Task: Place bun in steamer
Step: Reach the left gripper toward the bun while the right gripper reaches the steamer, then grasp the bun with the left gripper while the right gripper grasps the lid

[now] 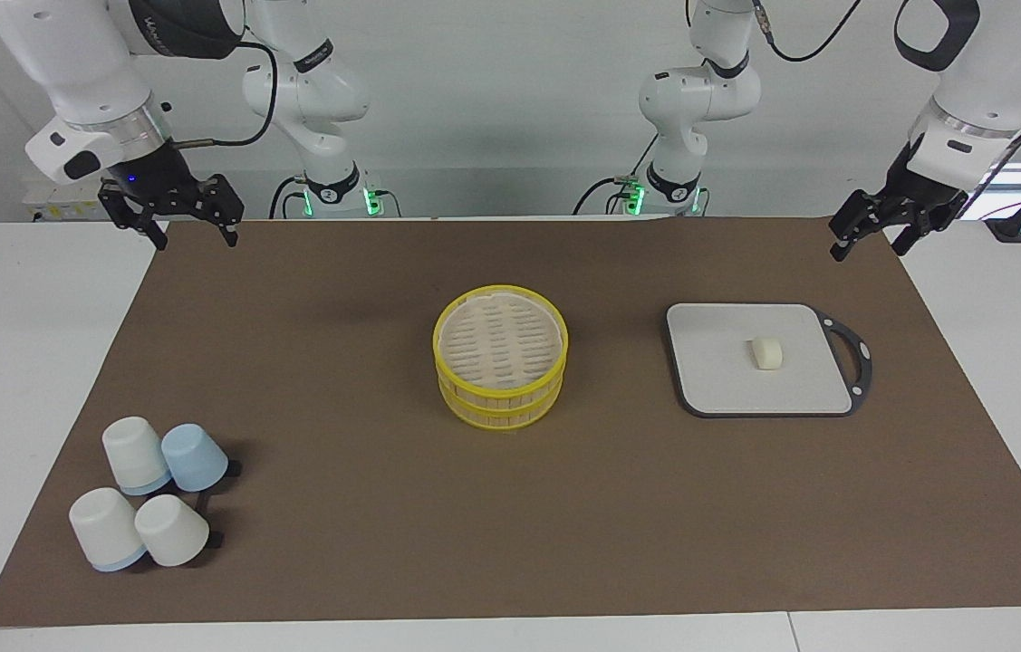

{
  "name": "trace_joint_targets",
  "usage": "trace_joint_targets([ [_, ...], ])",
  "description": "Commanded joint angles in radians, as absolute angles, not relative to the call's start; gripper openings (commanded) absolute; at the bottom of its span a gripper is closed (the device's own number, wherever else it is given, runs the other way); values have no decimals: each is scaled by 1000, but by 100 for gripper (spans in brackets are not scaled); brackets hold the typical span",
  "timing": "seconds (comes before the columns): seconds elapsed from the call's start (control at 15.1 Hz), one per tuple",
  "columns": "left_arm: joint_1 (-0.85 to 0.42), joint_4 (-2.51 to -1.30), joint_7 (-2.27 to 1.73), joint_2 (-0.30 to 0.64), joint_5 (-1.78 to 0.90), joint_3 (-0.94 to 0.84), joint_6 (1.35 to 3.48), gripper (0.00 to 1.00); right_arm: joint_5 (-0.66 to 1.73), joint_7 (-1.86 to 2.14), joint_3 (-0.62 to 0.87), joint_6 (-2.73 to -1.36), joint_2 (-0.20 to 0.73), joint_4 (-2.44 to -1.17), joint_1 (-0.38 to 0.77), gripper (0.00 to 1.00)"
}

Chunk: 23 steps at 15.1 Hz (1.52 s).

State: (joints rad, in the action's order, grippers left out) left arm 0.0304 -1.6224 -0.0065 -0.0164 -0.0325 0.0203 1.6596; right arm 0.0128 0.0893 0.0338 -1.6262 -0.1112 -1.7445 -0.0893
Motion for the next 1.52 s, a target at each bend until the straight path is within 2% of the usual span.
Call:
trace_joint_targets([
  [0.0, 14, -1756, -9, -44, -8, 37, 1784, 100, 12, 107, 41, -1621, -149, -1787, -66, 100],
  [0.13, 20, -1845, -8, -46, -5, 35, 1865, 100, 18, 68, 43, -1629, -158, -1804, -20, 100],
  [0.33, 49, -1982, 60, -45, -2, 37, 2006, 100, 18, -139, 41, -1669, -147, -1798, 108, 100],
  [0.6, 54, -2120, 64, -28, -2, 35, 2156, 100, 20, -306, 43, -1739, -65, -1781, 237, 100],
  [0.93, -9, -2166, 64, 74, 5, 35, 2261, 100, 25, -595, 43, -1801, 102, -1654, 417, 100],
  [1.12, -12, -2221, 64, 75, 5, 35, 2316, 100, 20, -679, 41, -1813, 219, -1556, 495, 100],
  [1.26, -12, -2267, 66, 74, 5, 35, 2359, 100, 34, -709, 43, -1798, 312, -1433, 505, 100],
  [1.46, -3, -2278, 72, 80, 5, 35, 2368, 100, 37, -754, 37, -1790, 434, -1316, 566, 100],
])
